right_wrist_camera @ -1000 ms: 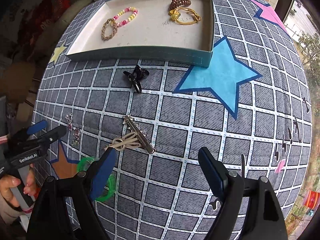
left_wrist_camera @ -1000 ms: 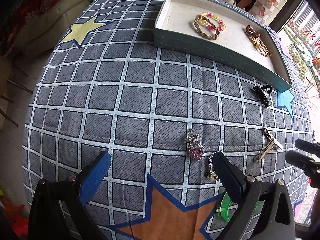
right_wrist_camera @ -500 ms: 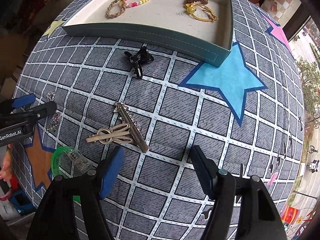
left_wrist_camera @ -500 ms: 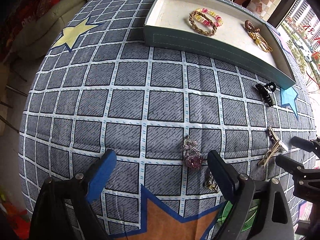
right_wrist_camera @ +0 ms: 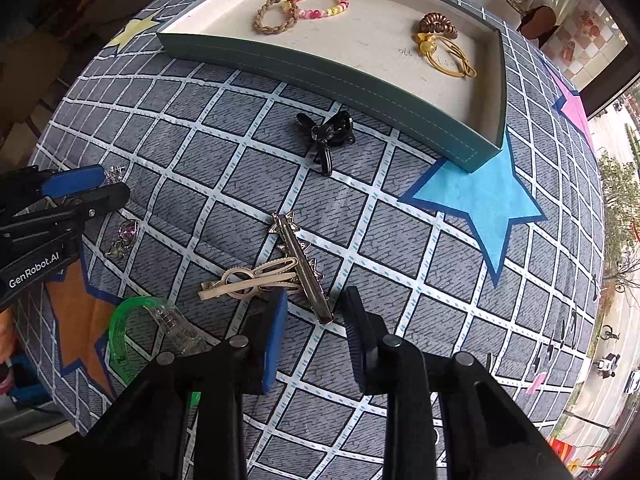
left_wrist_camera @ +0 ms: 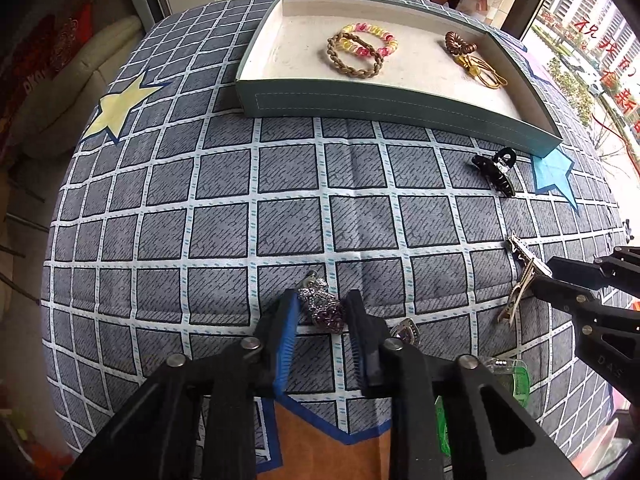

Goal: Organize jewelry
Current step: 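Grasp the pink heart pendant with the left tool while the right tool grasps the silver barrette, then lift the pendant and barrette over the tray with both tools, then open both tools to release the pendant and barrette into the tray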

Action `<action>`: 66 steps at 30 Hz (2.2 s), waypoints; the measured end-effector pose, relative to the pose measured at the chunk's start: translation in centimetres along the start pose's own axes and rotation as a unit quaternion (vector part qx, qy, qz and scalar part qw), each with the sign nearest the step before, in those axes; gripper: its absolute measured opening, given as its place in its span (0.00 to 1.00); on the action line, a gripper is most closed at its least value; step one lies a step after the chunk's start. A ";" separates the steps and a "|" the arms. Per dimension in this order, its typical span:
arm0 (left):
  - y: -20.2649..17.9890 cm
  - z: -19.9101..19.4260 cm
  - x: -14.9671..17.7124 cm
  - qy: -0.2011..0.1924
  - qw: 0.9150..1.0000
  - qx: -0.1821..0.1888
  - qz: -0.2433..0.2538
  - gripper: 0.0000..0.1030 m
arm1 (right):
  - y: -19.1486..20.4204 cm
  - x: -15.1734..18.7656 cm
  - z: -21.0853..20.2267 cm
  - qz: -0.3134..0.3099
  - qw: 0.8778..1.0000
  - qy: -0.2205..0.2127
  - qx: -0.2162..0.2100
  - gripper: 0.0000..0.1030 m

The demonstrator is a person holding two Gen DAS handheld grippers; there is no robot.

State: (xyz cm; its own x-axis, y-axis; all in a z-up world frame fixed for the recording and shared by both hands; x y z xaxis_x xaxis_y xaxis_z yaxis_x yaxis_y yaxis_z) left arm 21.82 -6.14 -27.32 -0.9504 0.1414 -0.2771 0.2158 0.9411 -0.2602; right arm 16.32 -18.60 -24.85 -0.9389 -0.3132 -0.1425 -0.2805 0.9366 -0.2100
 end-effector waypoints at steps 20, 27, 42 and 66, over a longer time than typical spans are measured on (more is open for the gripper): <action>2.3 -4.2 -2.3 -0.042 0.997 0.059 -0.003 0.35 | -5.2 0.8 -2.1 0.179 0.979 0.003 -0.097 0.11; 2.1 -6.4 -4.6 -0.066 0.996 0.066 0.015 0.35 | -7.4 -0.2 -5.0 0.190 0.975 -0.028 -0.113 0.11; 1.9 -5.8 -13.4 -0.100 0.992 0.068 0.033 0.35 | -9.4 -9.1 -5.0 0.217 0.964 -0.065 -0.139 0.11; 3.8 2.3 -18.3 -0.054 0.998 0.020 0.008 0.35 | -9.2 -18.2 2.7 0.207 0.969 -0.045 -0.129 0.11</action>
State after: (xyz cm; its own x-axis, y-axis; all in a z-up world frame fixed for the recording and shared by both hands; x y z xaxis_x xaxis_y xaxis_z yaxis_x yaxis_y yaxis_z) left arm 40.59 -5.81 -25.36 -0.9175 0.1201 -0.3791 0.2418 0.9254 -0.2919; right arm 36.51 -21.98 -22.89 -0.9636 0.0951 -0.2498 0.0641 0.9895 0.1294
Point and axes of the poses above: each gripper's, at about its wrist camera, not at the fingertips, and z roughly the way its jaws point, y to its left, x to its underside, the point moved 7 cm from there along z, roughly the way its jaws point, and after that the axes turned 12 degrees about x, right-handed, at the moved point
